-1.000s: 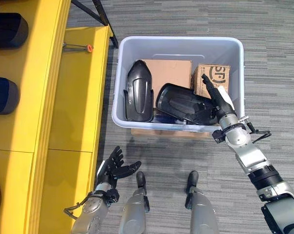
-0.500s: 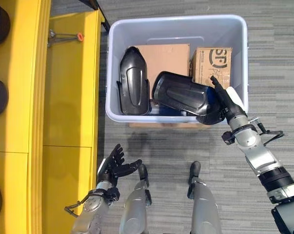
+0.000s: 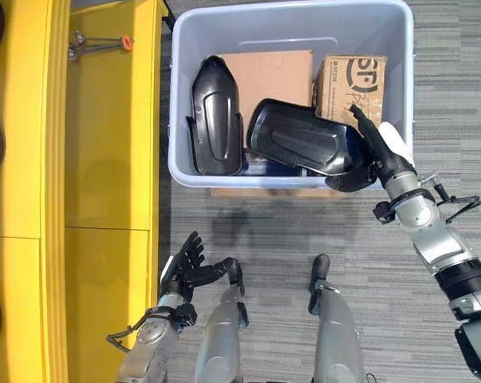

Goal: Move parts from the plastic box to the shelf.

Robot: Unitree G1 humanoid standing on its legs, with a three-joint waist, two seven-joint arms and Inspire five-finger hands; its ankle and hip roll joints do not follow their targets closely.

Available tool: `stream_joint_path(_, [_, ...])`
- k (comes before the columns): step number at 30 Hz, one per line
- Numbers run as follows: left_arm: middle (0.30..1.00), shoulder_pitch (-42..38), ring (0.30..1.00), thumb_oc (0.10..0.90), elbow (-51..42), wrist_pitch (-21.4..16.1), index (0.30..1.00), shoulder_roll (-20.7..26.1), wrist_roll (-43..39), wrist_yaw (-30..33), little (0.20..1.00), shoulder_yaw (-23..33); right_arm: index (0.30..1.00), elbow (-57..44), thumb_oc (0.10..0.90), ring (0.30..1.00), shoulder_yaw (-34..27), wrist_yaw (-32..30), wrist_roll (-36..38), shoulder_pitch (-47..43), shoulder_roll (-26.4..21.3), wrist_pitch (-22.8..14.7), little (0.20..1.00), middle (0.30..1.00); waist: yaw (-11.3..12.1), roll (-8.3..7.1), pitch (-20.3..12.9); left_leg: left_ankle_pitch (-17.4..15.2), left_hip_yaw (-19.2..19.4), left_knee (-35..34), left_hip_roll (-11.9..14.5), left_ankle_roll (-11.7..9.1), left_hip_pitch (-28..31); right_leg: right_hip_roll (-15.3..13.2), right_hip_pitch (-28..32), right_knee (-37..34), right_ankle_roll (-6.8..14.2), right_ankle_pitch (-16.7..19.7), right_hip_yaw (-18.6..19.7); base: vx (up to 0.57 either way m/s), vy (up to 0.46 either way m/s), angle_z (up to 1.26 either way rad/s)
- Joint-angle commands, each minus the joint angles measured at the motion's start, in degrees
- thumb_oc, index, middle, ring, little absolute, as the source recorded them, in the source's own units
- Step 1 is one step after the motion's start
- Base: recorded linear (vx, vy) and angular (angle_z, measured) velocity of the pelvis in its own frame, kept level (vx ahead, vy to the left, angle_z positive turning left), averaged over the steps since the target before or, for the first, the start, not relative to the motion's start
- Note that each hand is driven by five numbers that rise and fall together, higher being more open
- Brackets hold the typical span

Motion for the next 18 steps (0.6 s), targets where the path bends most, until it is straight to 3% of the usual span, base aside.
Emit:
stream_joint_path(1, [1.000, 2.2, 1.000, 0.900, -6.0, -4.5, 1.000, 3.1, -0.2, 0.0, 1.000, 0.6, 1.000, 5.2, 0.900, 1.000, 0.8, -5.1, -4.6, -10.0, -6.7, 0.1, 1.000, 1.000, 0.1, -1.34, 0.6, -4.5, -2.4, 4.4, 3.4, -2.1, 0.7, 0.4, 4.1, -6.9, 3.2, 0.5, 1.2, 0.01, -0.025, 0.10])
stream_joint_path(18, [1.000, 0.9, 1.000, 0.900, -5.1, -4.5, 1.000, 2.0, -1.3, 0.8, 1.000, 0.7, 1.000, 0.7, 0.900, 1.000, -1.1, -4.9, 1.9, -11.6, -7.4, -1.2, 1.000, 1.000, -0.2, -2.72, 0.6, -4.7, -3.2, 3.8, 3.5, -2.0, 1.6, 0.5, 3.6, -4.9, 3.0, -0.4, 0.9, 0.01, -0.014, 0.04])
